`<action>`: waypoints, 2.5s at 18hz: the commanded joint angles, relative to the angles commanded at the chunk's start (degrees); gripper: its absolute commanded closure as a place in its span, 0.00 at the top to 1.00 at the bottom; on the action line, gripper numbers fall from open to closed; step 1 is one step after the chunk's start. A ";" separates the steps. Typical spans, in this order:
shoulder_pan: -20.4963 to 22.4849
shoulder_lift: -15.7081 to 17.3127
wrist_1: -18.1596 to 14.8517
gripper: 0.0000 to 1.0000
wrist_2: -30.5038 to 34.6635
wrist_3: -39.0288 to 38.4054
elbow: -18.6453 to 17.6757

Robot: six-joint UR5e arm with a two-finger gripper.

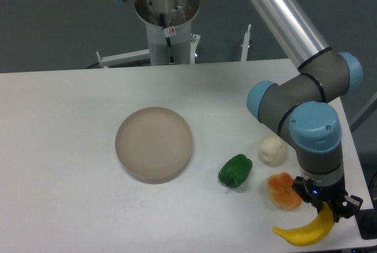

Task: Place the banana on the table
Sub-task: 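Close the gripper on the yellow banana beside the orange pepper, then lift the banana up off the table with the gripper, then carry the banana toward the plate and lower it onto the table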

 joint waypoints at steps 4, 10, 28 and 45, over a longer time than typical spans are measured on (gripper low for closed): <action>0.09 0.26 -0.09 0.26 0.00 0.35 -0.26; 1.05 4.83 -0.17 0.26 -0.09 0.96 -5.97; 15.38 24.86 -0.62 0.26 -6.50 30.57 -34.96; 10.83 32.10 0.35 0.25 -6.33 2.59 -57.65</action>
